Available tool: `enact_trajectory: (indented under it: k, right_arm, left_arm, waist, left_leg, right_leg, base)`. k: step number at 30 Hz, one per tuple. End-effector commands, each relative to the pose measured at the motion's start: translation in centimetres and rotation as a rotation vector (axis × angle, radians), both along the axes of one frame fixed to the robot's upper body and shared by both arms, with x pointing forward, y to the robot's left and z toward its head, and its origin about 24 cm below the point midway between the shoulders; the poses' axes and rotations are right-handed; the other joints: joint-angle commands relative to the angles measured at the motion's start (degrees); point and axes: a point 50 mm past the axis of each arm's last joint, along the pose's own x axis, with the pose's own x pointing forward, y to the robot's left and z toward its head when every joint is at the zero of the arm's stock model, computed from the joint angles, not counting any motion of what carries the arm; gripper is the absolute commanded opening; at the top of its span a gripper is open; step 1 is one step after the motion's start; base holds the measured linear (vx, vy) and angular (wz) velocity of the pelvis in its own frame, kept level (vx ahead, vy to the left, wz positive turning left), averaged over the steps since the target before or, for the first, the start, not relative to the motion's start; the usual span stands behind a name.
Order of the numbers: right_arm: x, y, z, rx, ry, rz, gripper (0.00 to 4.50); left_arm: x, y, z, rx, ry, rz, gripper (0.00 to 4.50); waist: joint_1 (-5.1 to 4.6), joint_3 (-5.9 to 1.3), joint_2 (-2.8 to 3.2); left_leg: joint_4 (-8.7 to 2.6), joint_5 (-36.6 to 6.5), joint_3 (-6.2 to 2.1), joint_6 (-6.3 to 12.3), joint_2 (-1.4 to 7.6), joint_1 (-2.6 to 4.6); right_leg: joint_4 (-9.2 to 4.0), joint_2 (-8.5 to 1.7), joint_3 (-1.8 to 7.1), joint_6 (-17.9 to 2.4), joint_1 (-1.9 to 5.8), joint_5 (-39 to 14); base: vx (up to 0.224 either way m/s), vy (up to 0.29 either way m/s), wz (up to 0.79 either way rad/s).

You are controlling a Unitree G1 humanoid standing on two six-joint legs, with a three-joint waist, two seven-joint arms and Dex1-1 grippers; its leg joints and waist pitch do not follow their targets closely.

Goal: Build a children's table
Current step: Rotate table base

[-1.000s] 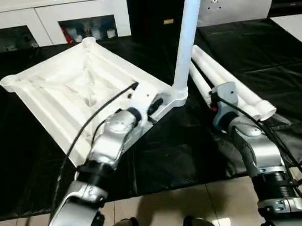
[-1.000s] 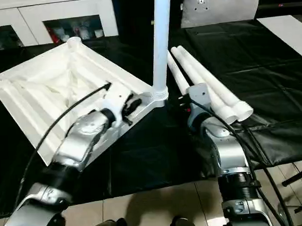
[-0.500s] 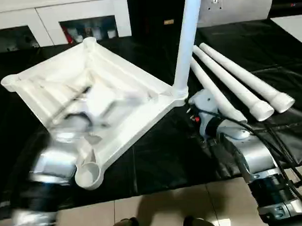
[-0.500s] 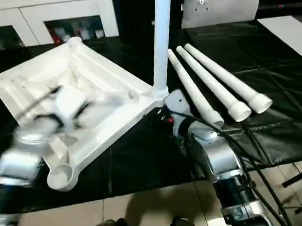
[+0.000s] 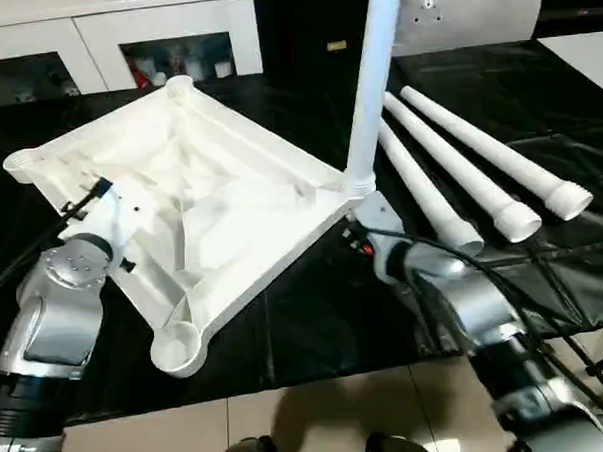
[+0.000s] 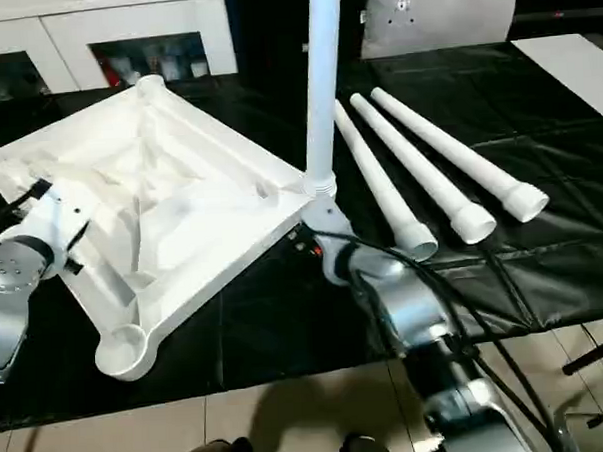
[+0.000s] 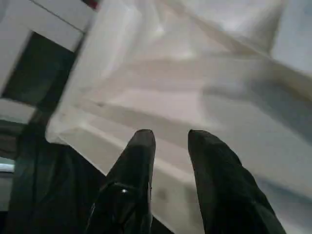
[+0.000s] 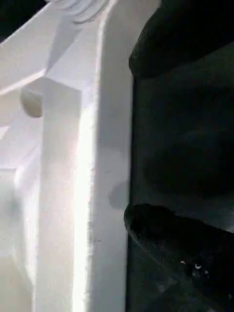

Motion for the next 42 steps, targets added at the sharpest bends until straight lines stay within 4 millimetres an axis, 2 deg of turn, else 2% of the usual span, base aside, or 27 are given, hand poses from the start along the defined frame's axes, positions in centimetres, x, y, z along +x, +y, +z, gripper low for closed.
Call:
enact_trajectory:
  k: [1, 3, 5, 7, 8, 11, 14, 18, 22, 23, 26, 28, 31, 36, 42]
  right_arm:
    - [0.1, 0.3, -0.1, -0.002, 0.000, 0.004, 4.50]
    - [0.4, 0.8, -0.3, 0.001, 0.009, 0.010, 4.50]
    - [0.5, 0.9, -0.3, -0.001, 0.010, 0.011, 4.50]
    - [0.6, 1.0, -0.5, -0.003, 0.014, 0.012, 4.50]
    - [0.6, 1.0, -0.5, -0.003, 0.014, 0.012, 4.50]
    - [0.6, 1.3, -1.0, -0.004, 0.035, 0.023, 4.50]
    - [0.6, 1.3, -1.1, -0.009, 0.036, 0.025, 4.50]
    - [0.7, 1.4, -1.4, -0.009, 0.051, 0.023, 4.50]
    - [0.8, 1.7, -1.8, -0.003, 0.063, 0.019, 4.50]
    - [0.9, 1.8, -1.8, -0.002, 0.064, 0.020, 4.50]
    - [0.9, 2.0, -1.9, -0.002, 0.063, 0.028, 4.50]
    - [1.0, 2.2, -1.9, -0.005, 0.057, 0.036, 4.50]
    - [1.2, 2.3, -1.7, -0.004, 0.051, 0.036, 4.50]
    - [1.2, 2.5, -1.8, -0.006, 0.043, 0.045, 4.50]
    - [1.3, 2.6, -1.7, -0.009, 0.031, 0.048, 4.50]
  left_arm:
    - [-0.6, 0.3, -0.3, 0.017, 0.061, -0.005, 1.36]
    - [-1.5, 0.9, -0.8, 0.061, 0.151, 0.002, 1.36]
    - [-1.6, 1.1, -0.8, 0.079, 0.163, 0.009, 1.36]
    - [-1.7, 1.3, -0.6, 0.085, 0.170, 0.027, 1.07]
    - [-1.7, 1.3, -0.6, 0.085, 0.170, 0.027, 1.07]
    - [-2.1, 0.3, -1.2, 0.007, 0.247, -0.049, 0.87]
    - [-2.3, 0.0, -1.4, 0.005, 0.274, -0.075, 0.64]
    - [-3.3, -1.2, -2.2, -0.005, 0.386, -0.218, 0.26]
    - [-4.7, -3.3, -2.8, -0.049, 0.511, -0.462, 0.09]
    - [-5.0, -3.9, -2.8, -0.064, 0.526, -0.529, 0.09]
    - [-5.7, -5.0, -2.7, -0.119, 0.566, -0.637, 0.09]
    - [-6.5, -6.0, -2.9, -0.185, 0.619, -0.713, 0.09]
    - [-6.9, -6.9, -3.0, -0.232, 0.644, -0.766, 0.09]
    - [-7.0, -8.0, -3.2, -0.264, 0.646, -0.829, 0.09]
    - [-5.4, -9.5, -3.2, -0.289, 0.531, -0.834, 0.09]
  waist:
    - [0.10, -3.82, 0.24]
    - [-0.14, -3.76, 0.28]
    - [-0.14, -3.70, 0.31]
    - [0.05, -3.70, 0.35]
    - [0.11, -3.67, 0.31]
    - [0.16, -3.69, 0.35]
    - [0.07, -3.65, 0.29]
    - [-0.06, -3.66, 0.35]
    - [-0.13, -3.56, 0.39]
    - [-0.22, -3.60, -0.12]
    - [-0.26, -3.65, 0.34]
    - [-0.32, -3.65, 0.27]
    - [-0.68, -3.59, 0.25]
    - [-1.23, -3.63, -0.01]
    - [-1.24, -3.67, 0.06]
  left_leg:
    - [-4.16, -18.1, -2.34, 0.79, 3.79, 1.88]
    - [-4.29, -18.1, -2.47, 0.88, 3.75, 1.60]
    - [-4.19, -18.1, -2.32, 0.85, 3.69, 1.75]
    - [-4.17, -18.3, -2.29, 0.64, 3.76, 1.95]
    - [-4.22, -18.6, -2.28, 0.55, 3.76, 1.91]
    - [-4.26, -18.9, -2.41, 0.15, 3.79, 1.89]
    - [-4.27, -19.3, -2.35, 0.09, 3.73, 1.77]
    - [-4.37, -20.0, -2.49, -0.04, 3.81, 1.79]
    - [-4.37, -20.8, -2.43, -0.32, 3.85, 1.89]
    - [-4.39, -20.8, -2.29, -0.48, 3.83, 1.90]
    - [-4.44, -20.5, -2.24, -0.91, 3.82, 2.02]
    - [-4.48, -20.4, -2.24, -1.18, 3.85, 2.00]
    - [-4.50, -21.3, -2.24, -1.49, 3.80, 1.95]
    - [-4.32, -20.4, -2.18, -0.91, 3.76, 1.83]
    - [-4.28, -21.2, -2.18, -0.95, 3.75, 1.98]
  right_leg:
    - [-3.51, -3.36, 2.63, -10.4, 2.38, -17.6]
    - [-3.34, -3.39, 2.63, -10.7, 2.53, -17.3]
    - [-3.46, -3.28, 2.70, -10.7, 2.40, -17.2]
    - [-3.42, -3.27, 2.73, -11.0, 2.25, -17.1]
    - [-3.41, -3.28, 2.72, -10.8, 2.29, -17.2]
    - [-3.33, -3.41, 2.75, -11.1, 2.35, -17.4]
    - [-3.34, -3.39, 2.79, -11.1, 2.38, -17.2]
    - [-3.41, -3.54, 2.79, -10.9, 2.39, -18.6]
    - [-3.47, -3.62, 2.90, -11.3, 2.17, -19.1]
    - [-3.49, -3.46, 2.90, -11.3, 2.24, -18.9]
    - [-3.14, -3.35, 2.94, -11.2, 2.17, -18.5]
    - [-3.01, -3.31, 2.96, -11.4, 2.28, -17.8]
    - [-2.99, -3.33, 3.02, -11.6, 2.31, -18.2]
    - [-3.12, -3.41, 3.10, -11.3, 2.51, -19.3]
    - [-3.17, -3.18, 3.01, -11.1, 2.44, -19.9]
  base:
    - [0.000, 0.000, 0.00]
    - [0.000, 0.000, 0.00]
    - [0.000, 0.000, 0.00]
    - [0.000, 0.000, 0.00]
    - [0.000, 0.000, 0.00]
    - [0.000, 0.000, 0.00]
    - [0.000, 0.000, 0.00]
    - [0.000, 0.000, 0.00]
    - [0.000, 0.000, 0.00]
    - [0.000, 0.000, 0.00]
    - [0.000, 0.000, 0.00]
    - [0.000, 0.000, 0.00]
    - [0.000, 0.000, 0.00]
    - [0.000, 0.000, 0.00]
    - [0.000, 0.000, 0.00]
